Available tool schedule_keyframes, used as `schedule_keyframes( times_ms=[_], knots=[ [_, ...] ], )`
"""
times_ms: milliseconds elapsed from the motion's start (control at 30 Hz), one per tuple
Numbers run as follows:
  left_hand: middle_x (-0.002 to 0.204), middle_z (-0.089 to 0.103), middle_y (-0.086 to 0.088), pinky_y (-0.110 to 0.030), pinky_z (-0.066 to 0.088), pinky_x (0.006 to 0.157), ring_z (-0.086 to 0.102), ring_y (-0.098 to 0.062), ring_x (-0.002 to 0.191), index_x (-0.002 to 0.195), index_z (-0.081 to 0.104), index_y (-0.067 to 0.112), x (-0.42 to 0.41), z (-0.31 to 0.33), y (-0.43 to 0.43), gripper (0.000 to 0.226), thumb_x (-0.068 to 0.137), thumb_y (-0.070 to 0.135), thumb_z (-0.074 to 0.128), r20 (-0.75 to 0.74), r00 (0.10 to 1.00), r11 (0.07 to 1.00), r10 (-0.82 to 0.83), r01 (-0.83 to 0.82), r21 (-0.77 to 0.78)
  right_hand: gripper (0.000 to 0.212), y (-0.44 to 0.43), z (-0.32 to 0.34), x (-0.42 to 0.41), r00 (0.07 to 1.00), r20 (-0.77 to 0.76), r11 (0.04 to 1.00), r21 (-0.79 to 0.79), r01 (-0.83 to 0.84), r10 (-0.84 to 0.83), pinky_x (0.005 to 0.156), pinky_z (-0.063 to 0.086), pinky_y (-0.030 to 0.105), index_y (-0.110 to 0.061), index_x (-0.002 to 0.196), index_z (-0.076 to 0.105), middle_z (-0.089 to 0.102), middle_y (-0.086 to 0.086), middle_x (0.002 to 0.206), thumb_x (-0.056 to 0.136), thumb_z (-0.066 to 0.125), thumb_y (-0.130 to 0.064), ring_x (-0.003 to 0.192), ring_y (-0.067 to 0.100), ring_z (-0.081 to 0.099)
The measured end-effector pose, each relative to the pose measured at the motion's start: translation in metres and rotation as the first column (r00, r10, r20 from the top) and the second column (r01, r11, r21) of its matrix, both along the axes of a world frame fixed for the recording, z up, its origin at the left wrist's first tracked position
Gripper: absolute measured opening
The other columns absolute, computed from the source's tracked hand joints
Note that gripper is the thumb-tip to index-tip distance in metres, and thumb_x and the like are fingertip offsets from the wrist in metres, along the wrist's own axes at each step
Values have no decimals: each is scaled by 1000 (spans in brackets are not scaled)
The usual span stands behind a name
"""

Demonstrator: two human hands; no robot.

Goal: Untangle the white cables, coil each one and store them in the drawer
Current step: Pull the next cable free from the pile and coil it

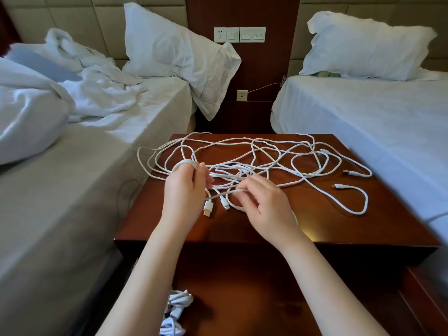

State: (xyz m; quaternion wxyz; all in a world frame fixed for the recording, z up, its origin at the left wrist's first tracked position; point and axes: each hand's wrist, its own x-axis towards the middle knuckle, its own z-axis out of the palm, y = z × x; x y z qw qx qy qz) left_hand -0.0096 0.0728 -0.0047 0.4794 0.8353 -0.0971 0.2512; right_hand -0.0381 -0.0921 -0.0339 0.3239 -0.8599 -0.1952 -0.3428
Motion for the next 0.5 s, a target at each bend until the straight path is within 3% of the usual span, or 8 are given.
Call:
schedule_keyframes(
  times_ms=[100, 233, 300, 400, 500],
  knots=[
    [64, 63, -1, -21, 50, 57, 61, -11, 56, 70, 55, 17, -7, 6, -10, 35, 101, 21, 40, -194, 977, 990, -91, 110, 92, 24, -2, -1, 1, 999, 26, 995, 91, 45, -47, 72, 38, 8, -11, 91, 63, 53, -13, 88, 95, 49, -31, 83, 0, 48],
    [46, 52, 4, -18, 38, 46, 46, -6, 39, 68, 52, 7, -14, 12, -20, 37, 101, 19, 39, -379, 883, 960, -277, 267, -80, 27, -4, 1, 1, 993, 62, 980, 182, 84, -96, 69, 38, 9, -9, 91, 61, 53, -10, 88, 95, 51, -35, 81, 3, 48],
    [43, 43, 3, -18, 32, 43, 37, -9, 38, 69, 53, 5, -18, 13, -22, 40, 102, 22, 39, -476, 768, 903, -429, 357, -239, 29, -4, 1, 2, 992, 70, 972, 219, 91, -108, 69, 37, 6, -8, 91, 60, 52, -9, 88, 94, 51, -35, 80, 0, 45],
    [43, 35, 0, -21, 25, 42, 27, -12, 41, 67, 52, 8, -21, 12, -22, 50, 102, 39, 32, -514, 542, 747, -665, 479, -461, 30, -5, 0, 3, 993, 49, 965, 243, 93, -109, 69, 36, 6, -8, 92, 60, 51, -9, 88, 95, 50, -36, 77, -2, 45],
    [45, 34, 0, -20, 25, 41, 25, -11, 42, 65, 52, 10, -22, 12, -20, 43, 98, 35, 41, -486, 368, 604, -792, 581, -545, 32, -6, -1, 4, 996, 11, 958, 274, 82, -88, 68, 37, 8, -9, 93, 59, 52, -9, 88, 95, 48, -39, 79, -1, 47]
  ],
)
